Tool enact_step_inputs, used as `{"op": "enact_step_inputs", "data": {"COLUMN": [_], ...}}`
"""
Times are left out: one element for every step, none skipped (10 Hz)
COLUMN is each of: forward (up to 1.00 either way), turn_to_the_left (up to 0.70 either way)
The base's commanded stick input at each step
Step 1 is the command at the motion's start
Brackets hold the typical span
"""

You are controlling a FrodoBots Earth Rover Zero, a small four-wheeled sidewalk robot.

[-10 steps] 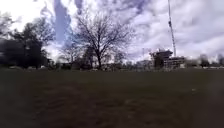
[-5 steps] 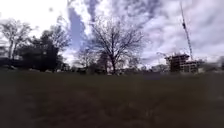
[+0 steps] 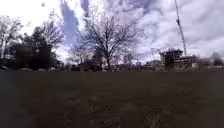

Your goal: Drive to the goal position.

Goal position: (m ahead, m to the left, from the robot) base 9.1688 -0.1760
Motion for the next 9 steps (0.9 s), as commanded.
{"op": "enact_step_inputs", "data": {"forward": [0.7,0.7,0.7,0.7,0.7,0.7,0.7,0.7,0.7], "turn_to_the_left": [-0.27,-0.11,0.0,0.0,0.0,0.0,0.0,0.0,0.0]}}
